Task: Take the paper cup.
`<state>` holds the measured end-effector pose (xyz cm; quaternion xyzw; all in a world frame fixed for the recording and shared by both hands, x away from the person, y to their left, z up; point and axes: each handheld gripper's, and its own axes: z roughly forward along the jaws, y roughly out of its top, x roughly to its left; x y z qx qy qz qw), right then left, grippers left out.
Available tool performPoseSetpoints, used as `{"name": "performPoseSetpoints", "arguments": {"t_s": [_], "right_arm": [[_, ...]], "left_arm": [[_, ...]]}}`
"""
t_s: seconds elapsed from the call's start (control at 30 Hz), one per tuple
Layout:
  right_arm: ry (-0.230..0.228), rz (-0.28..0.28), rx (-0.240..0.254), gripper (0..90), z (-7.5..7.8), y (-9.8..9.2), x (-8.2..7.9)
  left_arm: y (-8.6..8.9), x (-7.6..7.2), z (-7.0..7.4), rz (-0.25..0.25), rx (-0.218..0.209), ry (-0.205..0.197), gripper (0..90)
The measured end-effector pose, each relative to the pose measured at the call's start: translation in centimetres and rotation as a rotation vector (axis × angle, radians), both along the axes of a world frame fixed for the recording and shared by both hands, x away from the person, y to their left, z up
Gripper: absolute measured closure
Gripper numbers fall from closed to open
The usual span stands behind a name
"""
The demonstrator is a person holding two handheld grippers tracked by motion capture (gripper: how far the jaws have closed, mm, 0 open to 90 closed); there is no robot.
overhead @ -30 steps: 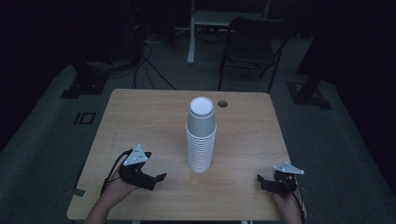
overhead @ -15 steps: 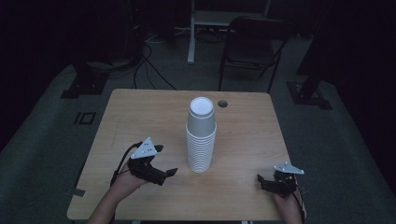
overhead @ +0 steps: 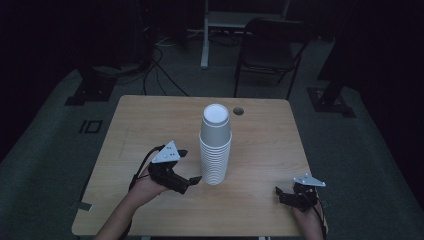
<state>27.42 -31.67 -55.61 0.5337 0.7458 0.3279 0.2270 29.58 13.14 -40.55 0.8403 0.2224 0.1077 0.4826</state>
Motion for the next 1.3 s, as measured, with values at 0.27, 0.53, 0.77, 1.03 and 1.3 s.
{"name": "performPoseSetpoints", "arguments": {"t_s": [0.27, 0.53, 0.77, 1.03, 1.3], "right_arm": [[0.000, 0.001, 0.000, 12.2, 0.0, 0.0, 0.0], [0.000, 0.000, 0.000, 12.2, 0.0, 0.0, 0.0], [0.000, 0.000, 0.001, 12.2, 0.0, 0.0, 0.0], [0.000, 0.000, 0.001, 12.2, 0.0, 0.0, 0.0], [0.000, 0.001, 0.001, 12.3, 0.0, 0.0, 0.0]], "left_arm": [[-1.2, 0.8, 1.8, -0.018, -0.042, -0.030, 1.3], [-1.8, 2.7, 2.6, -0.007, -0.089, -0.039, 1.3], [-2.6, 3.6, 3.1, -0.024, -0.116, -0.040, 1.3], [-3.3, 4.6, 3.1, -0.031, -0.127, -0.030, 1.3], [-3.8, 5.3, 2.6, -0.038, -0.152, -0.021, 1.3]]}}
